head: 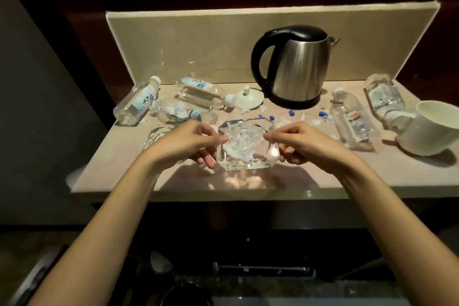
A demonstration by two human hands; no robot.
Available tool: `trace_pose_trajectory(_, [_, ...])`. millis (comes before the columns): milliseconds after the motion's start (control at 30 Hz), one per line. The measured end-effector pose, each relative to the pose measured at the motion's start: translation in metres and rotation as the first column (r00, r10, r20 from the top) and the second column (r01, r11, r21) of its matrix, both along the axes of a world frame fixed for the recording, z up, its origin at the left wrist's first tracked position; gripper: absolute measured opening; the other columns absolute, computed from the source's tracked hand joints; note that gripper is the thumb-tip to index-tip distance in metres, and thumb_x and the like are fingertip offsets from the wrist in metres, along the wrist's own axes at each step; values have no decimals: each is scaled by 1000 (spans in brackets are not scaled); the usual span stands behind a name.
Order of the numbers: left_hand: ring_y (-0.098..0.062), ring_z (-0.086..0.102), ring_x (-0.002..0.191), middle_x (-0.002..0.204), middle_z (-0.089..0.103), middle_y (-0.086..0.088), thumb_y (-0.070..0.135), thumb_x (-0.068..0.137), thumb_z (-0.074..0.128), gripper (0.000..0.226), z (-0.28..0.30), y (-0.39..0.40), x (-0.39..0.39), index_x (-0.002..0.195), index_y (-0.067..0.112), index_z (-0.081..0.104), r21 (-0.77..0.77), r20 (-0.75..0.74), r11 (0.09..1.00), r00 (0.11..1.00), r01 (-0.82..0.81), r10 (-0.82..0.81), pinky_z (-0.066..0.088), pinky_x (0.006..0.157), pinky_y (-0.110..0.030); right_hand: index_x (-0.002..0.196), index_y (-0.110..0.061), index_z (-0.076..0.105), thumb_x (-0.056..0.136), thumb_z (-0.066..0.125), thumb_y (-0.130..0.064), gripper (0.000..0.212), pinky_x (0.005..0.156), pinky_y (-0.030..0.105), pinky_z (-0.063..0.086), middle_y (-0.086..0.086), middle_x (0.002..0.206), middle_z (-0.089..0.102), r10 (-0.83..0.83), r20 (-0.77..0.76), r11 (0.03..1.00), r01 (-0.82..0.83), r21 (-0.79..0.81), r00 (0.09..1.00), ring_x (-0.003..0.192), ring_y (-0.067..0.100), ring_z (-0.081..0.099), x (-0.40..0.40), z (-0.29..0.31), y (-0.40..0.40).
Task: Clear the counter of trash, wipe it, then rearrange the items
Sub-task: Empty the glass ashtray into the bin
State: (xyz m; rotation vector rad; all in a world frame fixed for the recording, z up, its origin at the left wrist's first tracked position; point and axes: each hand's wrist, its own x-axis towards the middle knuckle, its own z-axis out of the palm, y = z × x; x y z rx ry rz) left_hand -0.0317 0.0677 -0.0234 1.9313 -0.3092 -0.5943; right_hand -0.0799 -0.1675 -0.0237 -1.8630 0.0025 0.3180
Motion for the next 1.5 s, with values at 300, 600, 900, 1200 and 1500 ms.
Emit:
trace_pose_trajectory(300, [-20,70,57,78,65,-25,35,73,67,41,-22,62,-75,90,-2,63,30,-99,997,993,-69,71,48,46,-15,62,-15,67,89,64,-25,29,37,15,32,9,54,55,248,-122,968,-242,66,961,38,12,40,-37,-28,50])
trace_pose_trajectory(600, [-21,70,57,72,72,-20,23,90,62,20,-86,120,-161,84,5,63,130,-188,976,962,-177,199,50,48,-17,81,9,62,84,66,-33,43,39,16,31,9,55,59,473,-208,881,-465,90,856,38,10,44,-86,-108,106])
trace_pose_trajectory(900, [-23,70,59,73,71,-22,22,93,59,20,-224,182,-167,87,2,60,238,-341,963,918,-124,202,49,48,-20,88,4,64,93,59,-25,30,44,15,42,7,60,63,519,-379,850,-508,136,766,44,7,54,-99,-238,169])
trace_pose_trajectory(1200, [-27,70,60,74,71,-21,21,94,59,20,-436,201,-146,89,2,58,418,-293,894,908,-159,299,52,50,-24,72,0,60,94,58,-12,25,48,16,48,8,57,64,397,-524,903,-423,76,754,46,9,61,-82,-451,211])
trace_pose_trajectory(1500, [-25,72,70,80,70,-17,22,95,55,20,-650,217,-152,83,7,54,565,-153,801,929,-198,337,58,71,-40,65,-8,49,92,57,-8,28,54,21,52,-2,41,59,267,-564,882,-434,-183,781,42,5,61,-78,-667,257])
